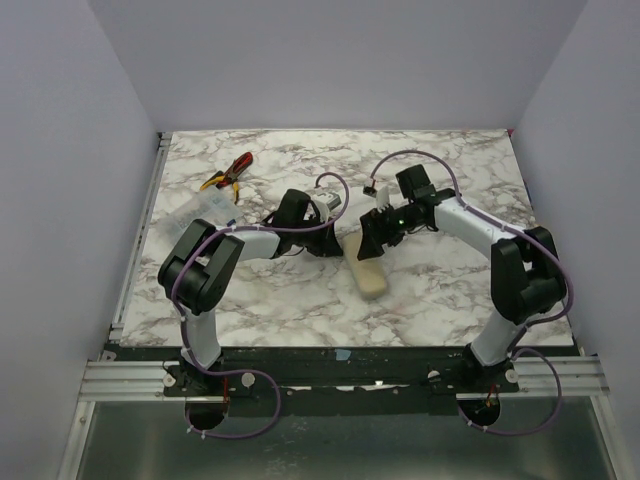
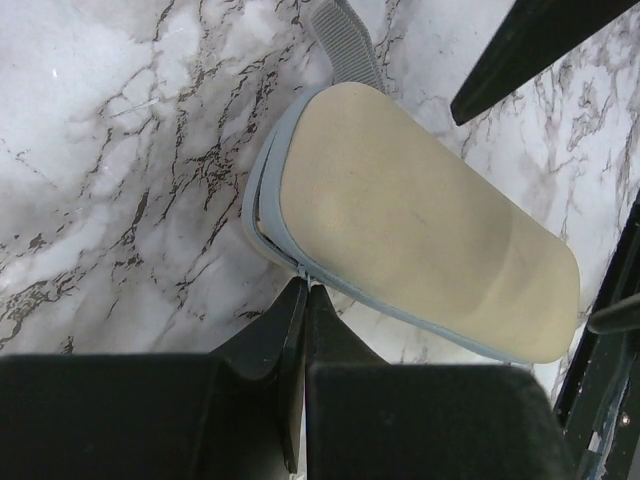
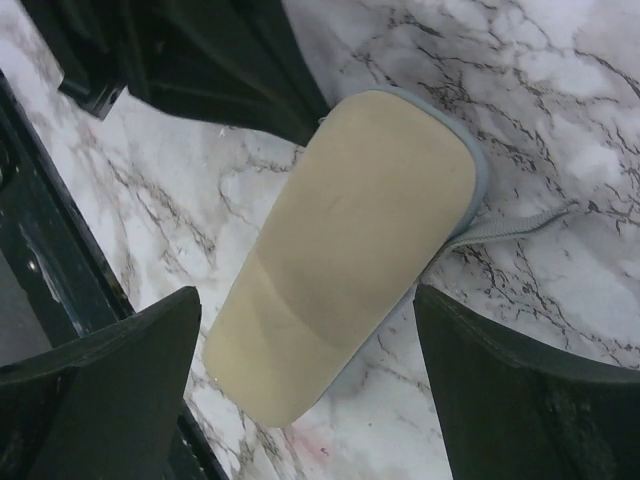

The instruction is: Open the umbrella

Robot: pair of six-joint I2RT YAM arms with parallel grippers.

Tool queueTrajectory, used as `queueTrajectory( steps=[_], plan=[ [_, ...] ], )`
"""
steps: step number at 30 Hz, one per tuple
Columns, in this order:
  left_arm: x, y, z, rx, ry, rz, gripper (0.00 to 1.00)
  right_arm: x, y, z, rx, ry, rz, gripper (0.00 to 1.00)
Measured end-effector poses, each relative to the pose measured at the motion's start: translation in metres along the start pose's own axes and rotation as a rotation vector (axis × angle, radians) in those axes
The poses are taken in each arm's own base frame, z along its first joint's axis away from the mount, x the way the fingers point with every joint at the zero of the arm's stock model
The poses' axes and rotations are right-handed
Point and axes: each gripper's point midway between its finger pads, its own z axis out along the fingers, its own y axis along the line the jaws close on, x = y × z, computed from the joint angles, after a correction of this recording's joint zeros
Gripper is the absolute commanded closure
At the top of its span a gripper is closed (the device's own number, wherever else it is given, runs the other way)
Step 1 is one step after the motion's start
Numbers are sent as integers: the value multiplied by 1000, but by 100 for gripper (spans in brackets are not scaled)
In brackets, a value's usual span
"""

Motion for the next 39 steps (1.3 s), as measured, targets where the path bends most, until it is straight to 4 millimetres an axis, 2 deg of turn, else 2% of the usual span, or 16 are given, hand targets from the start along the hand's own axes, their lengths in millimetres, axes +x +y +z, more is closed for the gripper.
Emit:
queueTrajectory(
  steps=[2,8,11,14,18,21,28,33,39],
  plan=[
    [0,0,0,0,0,5,100,-3,-5,2,13,-8,66,13],
    [0,1,0,0,0,12,100,10,-12,17,23,24,235,20],
    [0,1,0,-1,-1,12,100,16,-13,23,19,32,300,36],
    [0,1,0,-1,0,12,100,22,-13,30,5,38,366,46],
    [6,4,-1,-12,13,10,100,20,-15,31,-5,23,427,59],
    [17,5,-3,-17,28,8,100,19,-15,34,-12,14,448,68],
    [35,-4,-11,-10,40,12,100,16,-16,38,-21,-5,476,98],
    [43,-11,-13,-2,57,20,100,11,-18,40,-24,-26,486,100],
    [42,-13,-13,-3,71,8,100,11,-23,39,-20,-46,507,100]
  ],
)
